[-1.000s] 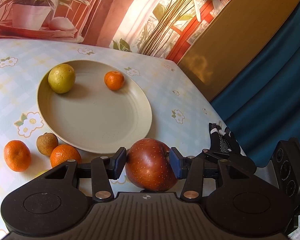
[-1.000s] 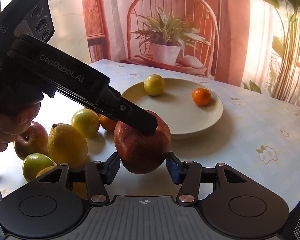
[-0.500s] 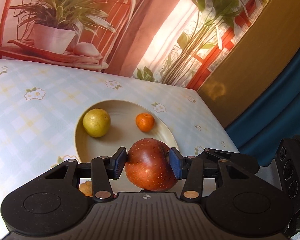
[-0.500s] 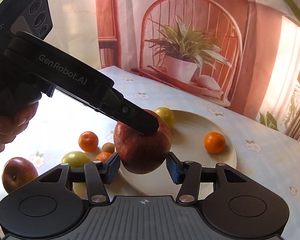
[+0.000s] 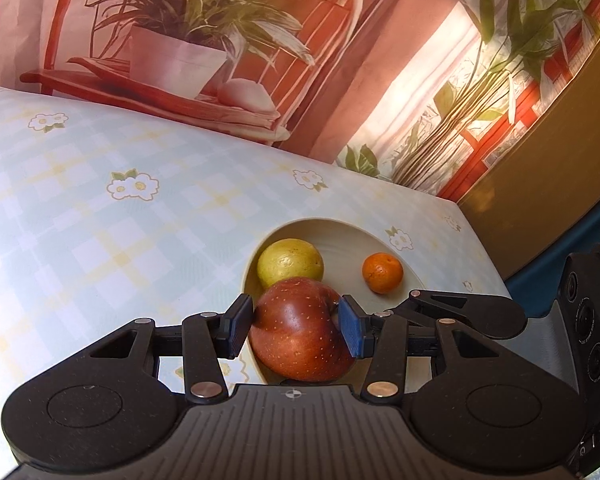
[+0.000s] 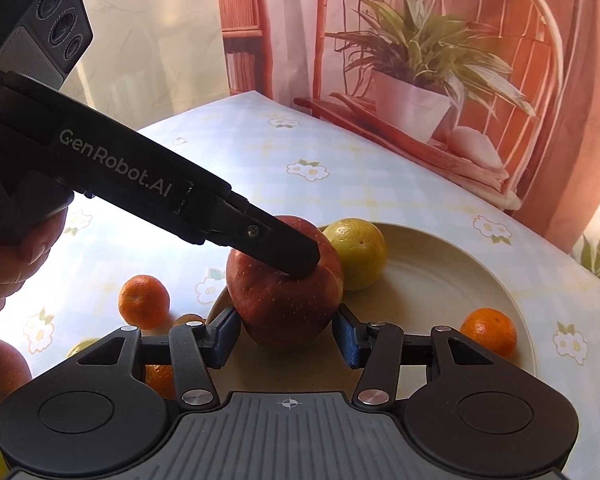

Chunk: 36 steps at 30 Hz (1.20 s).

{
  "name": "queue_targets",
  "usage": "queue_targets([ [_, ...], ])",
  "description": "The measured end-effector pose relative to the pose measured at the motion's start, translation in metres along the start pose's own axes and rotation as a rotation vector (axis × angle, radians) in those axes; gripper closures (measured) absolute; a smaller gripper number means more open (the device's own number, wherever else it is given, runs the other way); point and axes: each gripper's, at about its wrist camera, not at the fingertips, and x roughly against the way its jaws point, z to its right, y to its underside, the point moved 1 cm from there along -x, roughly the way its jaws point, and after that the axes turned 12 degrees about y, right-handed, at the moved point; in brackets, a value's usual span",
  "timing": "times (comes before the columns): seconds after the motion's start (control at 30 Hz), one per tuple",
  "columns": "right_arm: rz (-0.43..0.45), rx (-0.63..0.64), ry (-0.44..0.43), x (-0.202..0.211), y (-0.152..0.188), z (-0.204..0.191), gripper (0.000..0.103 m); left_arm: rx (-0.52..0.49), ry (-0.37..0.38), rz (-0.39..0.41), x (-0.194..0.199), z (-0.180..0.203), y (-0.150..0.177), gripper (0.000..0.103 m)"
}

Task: Organize fruits
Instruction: 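Carry the red apple onto the cream plate with the left gripper, then open the left gripper to release the apple and pull both tools back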

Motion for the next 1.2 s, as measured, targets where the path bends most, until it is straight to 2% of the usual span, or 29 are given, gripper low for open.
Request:
queue_targets([
  [0.17, 0.009, -0.008, 0.012, -0.011, -0.005, 0.002, 0.056, -0.010, -0.019, 0.016, -0.004, -0.004, -0.008, 0.053],
  [0.43, 0.032, -0.021, 0.081, -0.021, -0.011, 0.005, 0.056, 0.003, -0.041, 0.058, -0.008, -0.006, -0.014, 0.053],
  [0.7, 0.035, -0.055, 0.091, -0.021, -0.008, 0.011, 0.053, -0.016, -0.054, 0.066, -0.010, -0.005, -0.015, 0.053],
  [1.07, 0.062, -0.083, 0.105, 0.005, 0.004, 0.017, 0.052, -0.069, -0.121, 0.067, -0.007, 0.005, -0.015, 0.053],
  [1.2, 0.089, -0.107, 0.114, 0.019, 0.012, 0.017, 0.052, -0.079, -0.123, 0.075, -0.001, 0.009, -0.014, 0.053],
])
